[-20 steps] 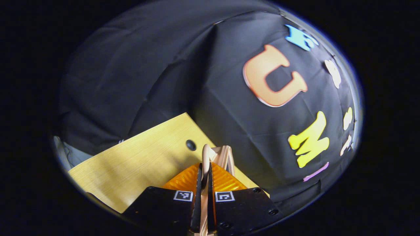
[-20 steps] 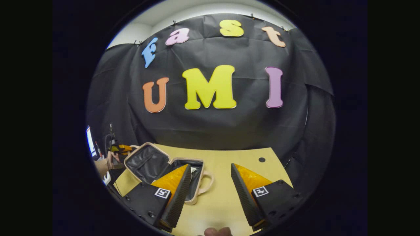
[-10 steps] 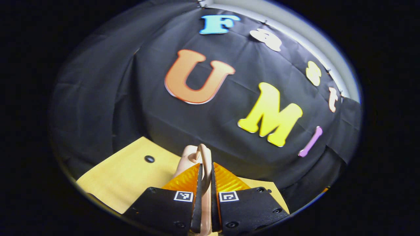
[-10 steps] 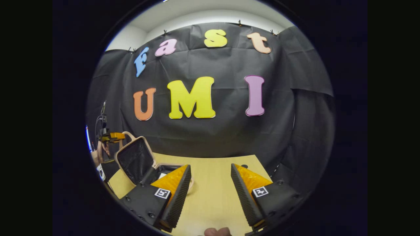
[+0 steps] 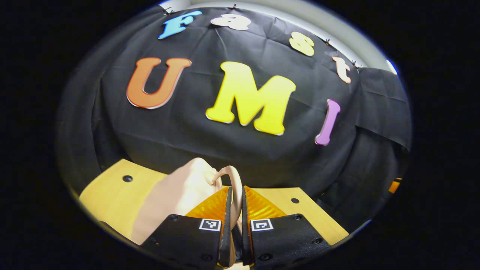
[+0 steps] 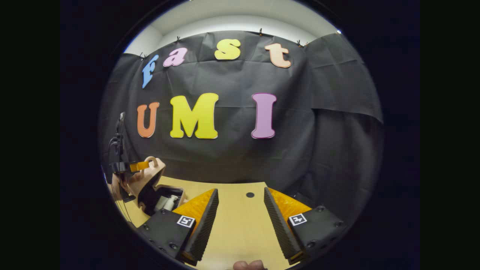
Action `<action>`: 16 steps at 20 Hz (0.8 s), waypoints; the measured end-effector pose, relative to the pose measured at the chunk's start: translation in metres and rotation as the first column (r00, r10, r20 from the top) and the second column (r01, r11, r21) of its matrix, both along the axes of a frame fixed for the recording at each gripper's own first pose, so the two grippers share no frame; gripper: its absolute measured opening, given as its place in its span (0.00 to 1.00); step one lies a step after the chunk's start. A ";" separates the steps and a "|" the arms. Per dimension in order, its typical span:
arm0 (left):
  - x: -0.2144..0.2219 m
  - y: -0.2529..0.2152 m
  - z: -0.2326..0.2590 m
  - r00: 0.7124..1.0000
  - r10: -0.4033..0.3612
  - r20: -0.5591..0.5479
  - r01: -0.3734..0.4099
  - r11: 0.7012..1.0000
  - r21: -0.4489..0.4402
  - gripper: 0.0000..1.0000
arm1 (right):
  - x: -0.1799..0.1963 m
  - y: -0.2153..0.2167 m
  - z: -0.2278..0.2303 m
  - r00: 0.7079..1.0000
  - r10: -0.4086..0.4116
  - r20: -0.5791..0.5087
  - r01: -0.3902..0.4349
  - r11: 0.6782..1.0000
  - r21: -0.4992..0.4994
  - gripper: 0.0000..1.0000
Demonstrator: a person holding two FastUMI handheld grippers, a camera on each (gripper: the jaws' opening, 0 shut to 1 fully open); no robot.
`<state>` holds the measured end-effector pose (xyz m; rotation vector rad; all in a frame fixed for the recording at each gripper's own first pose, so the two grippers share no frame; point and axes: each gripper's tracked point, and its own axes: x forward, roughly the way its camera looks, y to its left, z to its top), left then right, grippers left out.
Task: First open the suitcase, pack the skin care products into it, and then close the suitcase.
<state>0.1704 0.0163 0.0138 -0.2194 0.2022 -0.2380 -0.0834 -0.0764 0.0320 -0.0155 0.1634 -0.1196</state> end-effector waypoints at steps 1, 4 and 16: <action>0.000 -0.015 -0.014 1.000 -0.012 -0.022 0.012 1.000 0.004 0.15 | -0.003 -0.011 -0.003 1.000 -0.018 -0.014 0.018 1.000 -0.008 0.69; 0.011 -0.052 -0.059 0.996 -0.036 -0.079 0.041 0.998 0.057 0.15 | -0.007 -0.039 -0.007 0.997 -0.066 -0.041 0.065 0.998 -0.020 0.72; 0.021 -0.100 -0.159 0.983 0.023 -0.181 0.049 0.922 0.384 0.16 | -0.029 -0.089 -0.027 0.990 -0.113 -0.086 0.110 0.993 -0.037 0.72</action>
